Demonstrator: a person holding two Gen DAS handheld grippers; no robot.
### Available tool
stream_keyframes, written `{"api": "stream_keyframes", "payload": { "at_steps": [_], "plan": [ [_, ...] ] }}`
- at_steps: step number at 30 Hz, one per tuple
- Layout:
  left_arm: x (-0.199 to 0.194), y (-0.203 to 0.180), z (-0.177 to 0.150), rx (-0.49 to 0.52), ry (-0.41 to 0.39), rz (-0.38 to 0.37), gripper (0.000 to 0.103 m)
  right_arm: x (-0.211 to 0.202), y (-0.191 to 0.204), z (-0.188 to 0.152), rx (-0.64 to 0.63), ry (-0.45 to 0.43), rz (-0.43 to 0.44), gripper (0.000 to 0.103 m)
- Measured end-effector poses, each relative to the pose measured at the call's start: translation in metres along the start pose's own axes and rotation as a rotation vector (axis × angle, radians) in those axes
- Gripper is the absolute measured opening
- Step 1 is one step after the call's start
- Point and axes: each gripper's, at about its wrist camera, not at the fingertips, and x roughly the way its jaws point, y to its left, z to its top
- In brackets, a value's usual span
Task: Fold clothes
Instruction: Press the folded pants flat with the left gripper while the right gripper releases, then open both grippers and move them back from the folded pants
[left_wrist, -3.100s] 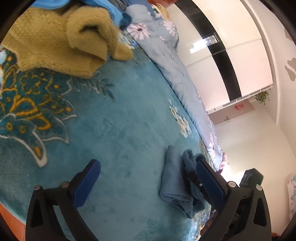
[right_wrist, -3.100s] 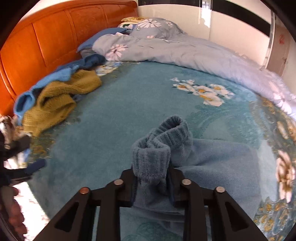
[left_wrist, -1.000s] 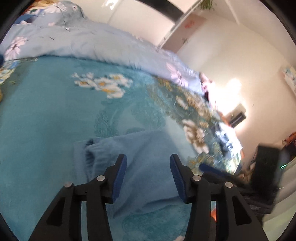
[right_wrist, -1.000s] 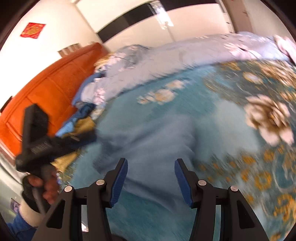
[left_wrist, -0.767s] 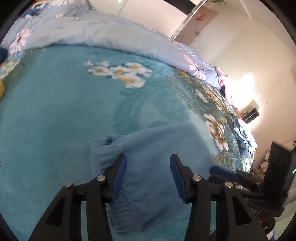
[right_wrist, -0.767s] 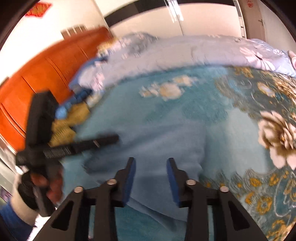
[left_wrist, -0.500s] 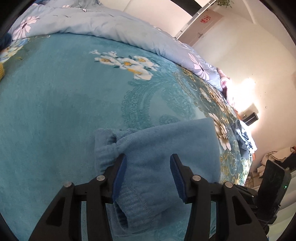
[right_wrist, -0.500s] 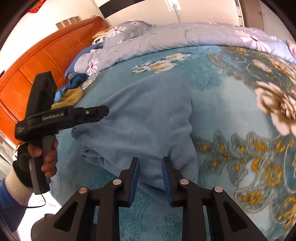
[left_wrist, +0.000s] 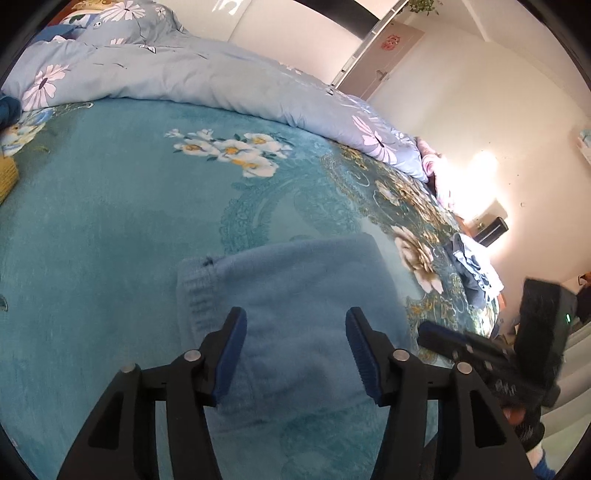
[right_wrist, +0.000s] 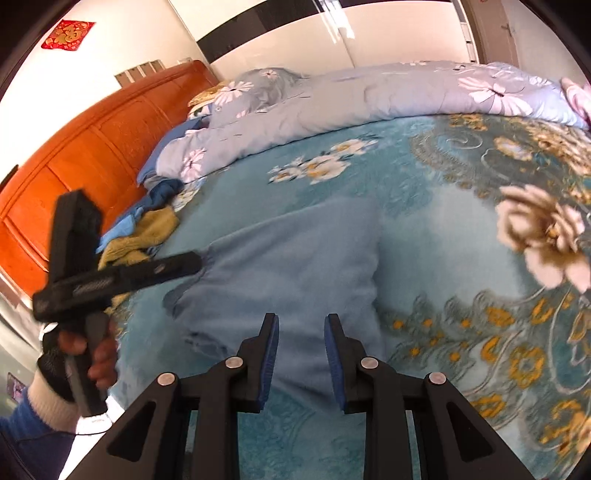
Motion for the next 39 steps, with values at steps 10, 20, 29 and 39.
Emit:
{"api": "stream_keyframes", "payload": {
  "at_steps": [10,20,29,39],
  "plan": [
    [0.004,0.003,-0.003,-0.022,0.018,0.018,0.058,0.012,-0.009,0.002,0.024,0.027,-0.023,0.028],
    [-0.025,0.012,-0.016,-0.061,-0.083,0.023,0.090,-0.013,0.007,-0.007,-0.025,-0.002,-0.021,0.056],
    [-0.034,0.021,-0.033,-0.016,-0.089,0.113,0.091,-0.017,0.009,-0.015,-0.019,-0.023,-0.027,0.082],
    [-0.046,0.019,-0.039,0.044,-0.139,0.170,0.091,-0.025,0.013,-0.018,-0.030,-0.041,-0.016,0.100]
  ]
}}
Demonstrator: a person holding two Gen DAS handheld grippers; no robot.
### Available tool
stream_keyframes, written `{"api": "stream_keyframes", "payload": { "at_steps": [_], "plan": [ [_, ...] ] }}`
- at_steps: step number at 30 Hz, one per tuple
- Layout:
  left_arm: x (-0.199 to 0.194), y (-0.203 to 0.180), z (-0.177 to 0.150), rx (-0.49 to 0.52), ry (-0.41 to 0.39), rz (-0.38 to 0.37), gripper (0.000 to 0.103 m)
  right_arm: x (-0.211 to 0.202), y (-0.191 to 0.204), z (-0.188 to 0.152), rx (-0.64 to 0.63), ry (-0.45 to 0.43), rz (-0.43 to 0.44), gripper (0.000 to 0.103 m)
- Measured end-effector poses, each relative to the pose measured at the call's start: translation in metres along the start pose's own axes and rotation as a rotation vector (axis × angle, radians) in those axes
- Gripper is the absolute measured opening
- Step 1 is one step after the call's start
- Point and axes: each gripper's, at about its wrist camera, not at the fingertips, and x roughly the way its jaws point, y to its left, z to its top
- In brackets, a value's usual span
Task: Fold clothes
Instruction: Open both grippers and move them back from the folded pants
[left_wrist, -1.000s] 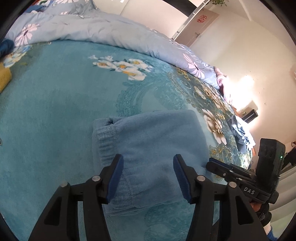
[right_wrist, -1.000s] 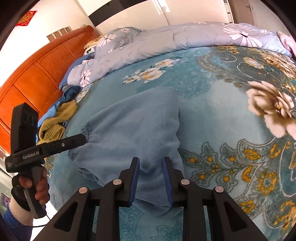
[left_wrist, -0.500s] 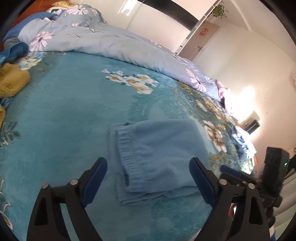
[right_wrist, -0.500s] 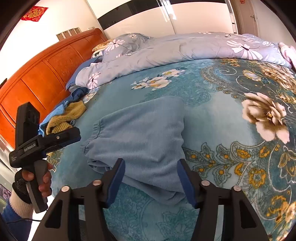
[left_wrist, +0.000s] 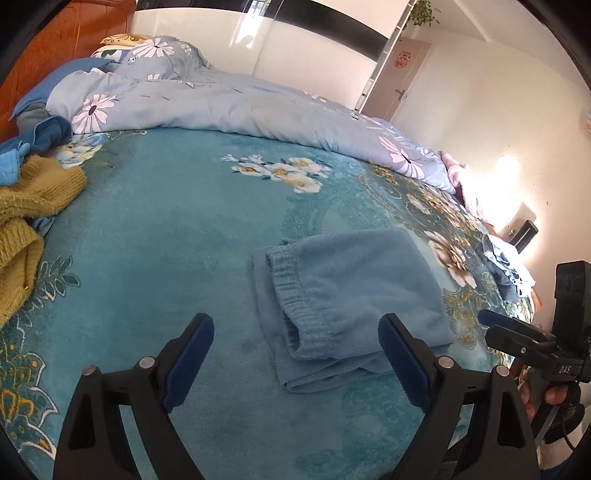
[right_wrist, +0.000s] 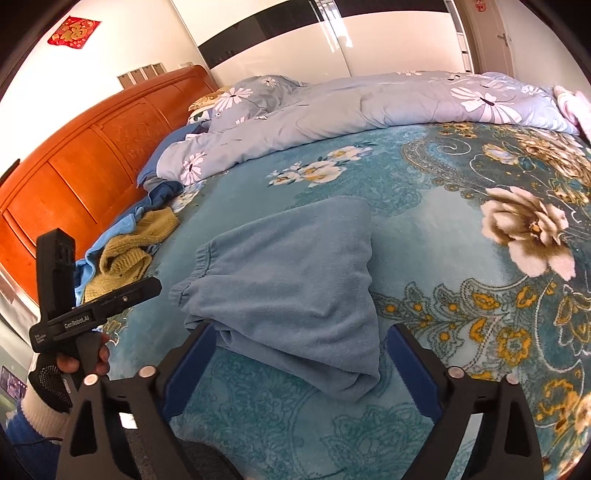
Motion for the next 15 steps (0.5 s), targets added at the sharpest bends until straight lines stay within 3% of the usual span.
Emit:
{"api": "stream_keyframes", "payload": {
  "at_steps": [11,14,15],
  "plan": [
    [-0.017,-0.005,-0.004,0.114,-0.046,0.101,0.091,-0.009,0.001,-0.004,-0.015,-0.026,-0.009,0.103],
    [-0.019,-0.002,-0.004,0.092,-0.035,0.068,0.092,-0.012,0.003,-0.005,-0.059,-0.055,-0.015,0.103],
    [-0.020,-0.001,-0.004,0.083,-0.033,0.053,0.098,-0.012,0.003,-0.005,-0.072,-0.057,-0.022,0.103]
  ]
}}
